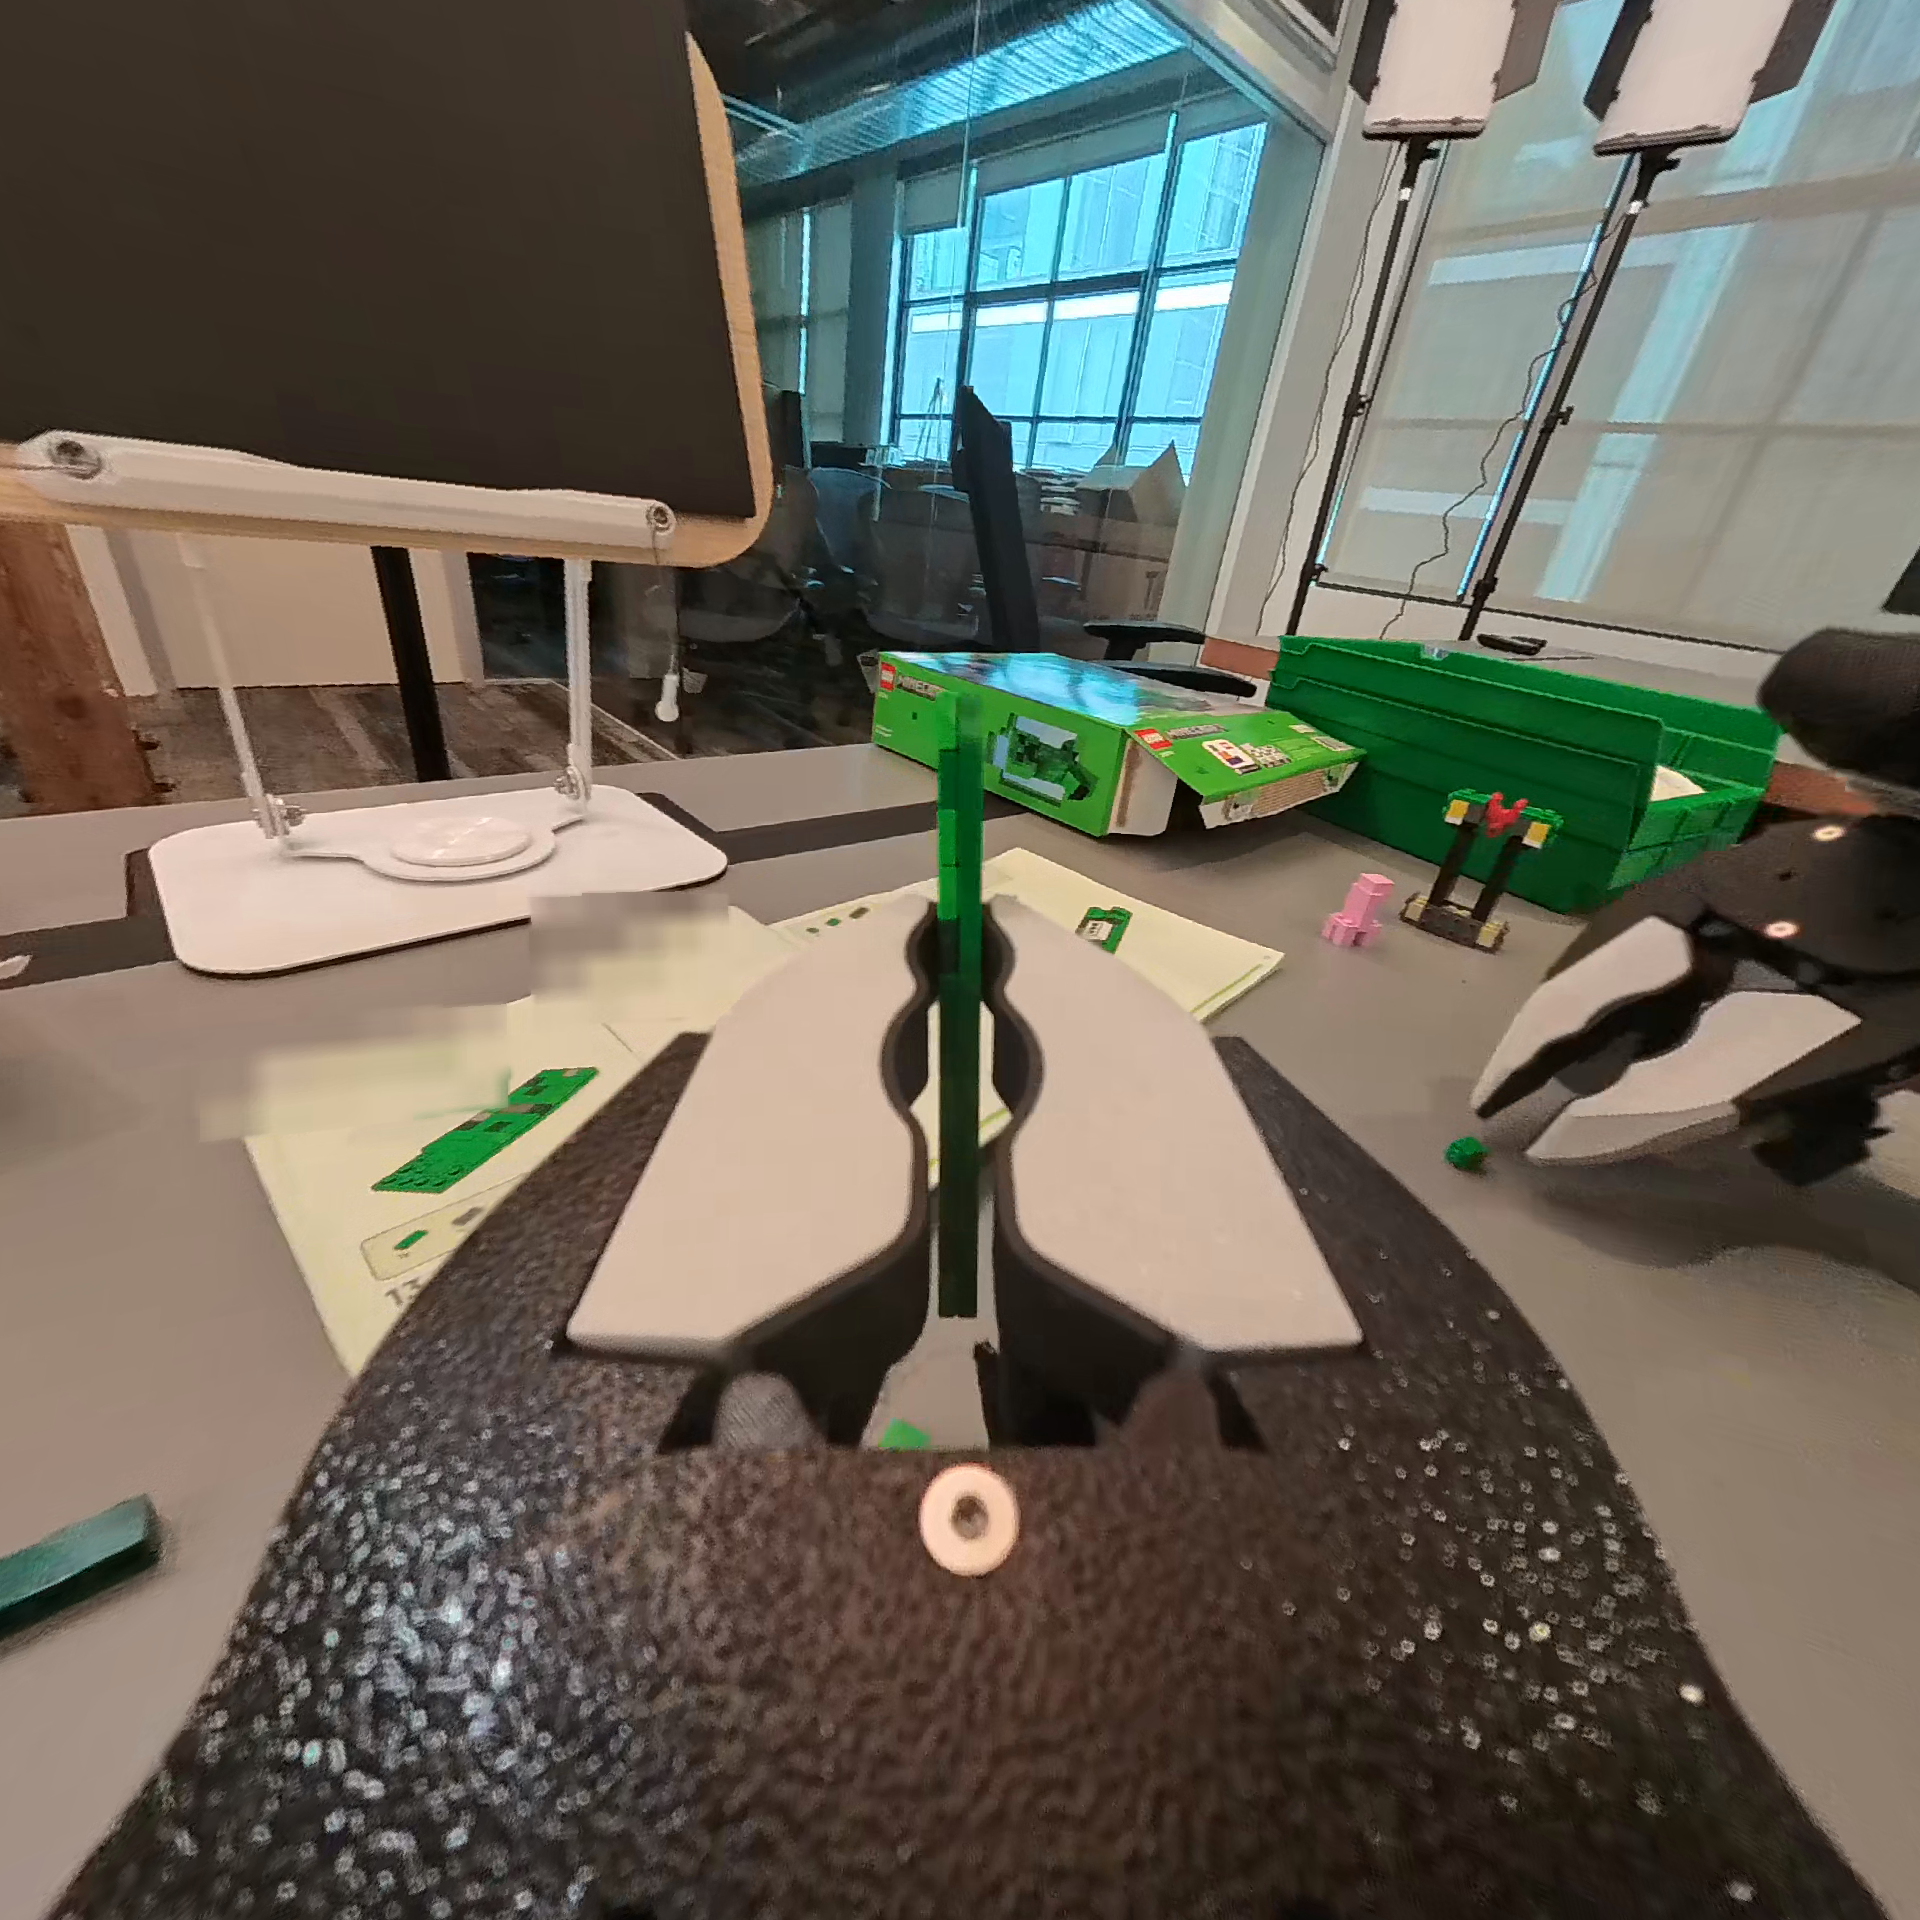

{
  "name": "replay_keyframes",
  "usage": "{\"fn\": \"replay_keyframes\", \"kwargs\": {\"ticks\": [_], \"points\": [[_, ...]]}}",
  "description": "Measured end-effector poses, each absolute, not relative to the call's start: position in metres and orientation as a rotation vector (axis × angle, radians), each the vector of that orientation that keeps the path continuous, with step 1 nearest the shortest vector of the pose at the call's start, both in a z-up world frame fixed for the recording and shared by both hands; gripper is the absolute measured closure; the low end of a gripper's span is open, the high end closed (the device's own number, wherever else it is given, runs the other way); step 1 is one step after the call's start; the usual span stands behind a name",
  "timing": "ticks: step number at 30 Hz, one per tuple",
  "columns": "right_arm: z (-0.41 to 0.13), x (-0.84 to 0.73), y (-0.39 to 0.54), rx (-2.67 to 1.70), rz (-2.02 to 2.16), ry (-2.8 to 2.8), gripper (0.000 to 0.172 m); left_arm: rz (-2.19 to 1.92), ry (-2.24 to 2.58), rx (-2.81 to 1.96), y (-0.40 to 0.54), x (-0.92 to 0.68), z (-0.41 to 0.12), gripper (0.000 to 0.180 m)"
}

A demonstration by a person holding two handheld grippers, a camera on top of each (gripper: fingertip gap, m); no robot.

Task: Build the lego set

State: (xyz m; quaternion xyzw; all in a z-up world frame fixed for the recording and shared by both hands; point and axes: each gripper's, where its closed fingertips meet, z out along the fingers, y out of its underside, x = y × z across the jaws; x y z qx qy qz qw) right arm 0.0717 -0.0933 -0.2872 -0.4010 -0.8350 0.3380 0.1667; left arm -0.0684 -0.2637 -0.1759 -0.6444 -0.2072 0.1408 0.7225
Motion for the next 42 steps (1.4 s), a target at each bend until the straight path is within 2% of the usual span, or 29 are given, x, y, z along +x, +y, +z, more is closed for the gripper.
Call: {"fn": "replay_keyframes", "kwargs": {"ticks": [5,11,25,27,31,33,39,42], "points": [[-0.296,0.069,-0.094,-1.124,1.048,-2.369,0.151,0.239,-0.399,-1.448,-0.251,-0.055,-0.178,0.175],[-0.296,0.065,-0.093,-1.06,1.035,-2.356,0.162,0.196,-0.344,-1.46,-0.242,-0.042,-0.178,0.175],[-0.295,0.062,-0.098,-1.01,1.07,-2.379,0.158,0.104,-0.304,-1.483,-0.231,-0.029,-0.182,0.175],[-0.296,0.061,-0.098,-1.008,1.061,-2.377,0.164,0.099,-0.297,-1.489,-0.23,-0.027,-0.183,0.175],[-0.294,0.057,-0.098,-1.061,1.071,-2.347,0.165,0.107,-0.284,-1.506,-0.226,-0.023,-0.185,0.175],[-0.28,0.045,-0.106,-1.122,1.114,-2.237,0.165,0.143,-0.273,-1.528,-0.223,-0.021,-0.188,0.175],[-0.183,0.01,-0.181,-1.058,1.19,-1.869,0.165,0.311,-0.198,-1.559,-0.219,-0.015,-0.187,0.175],[-0.164,0.004,-0.204,-1.022,1.141,-1.831,0.165,0.294,-0.208,-1.534,-0.22,-0.013,-0.182,0.175]]}}
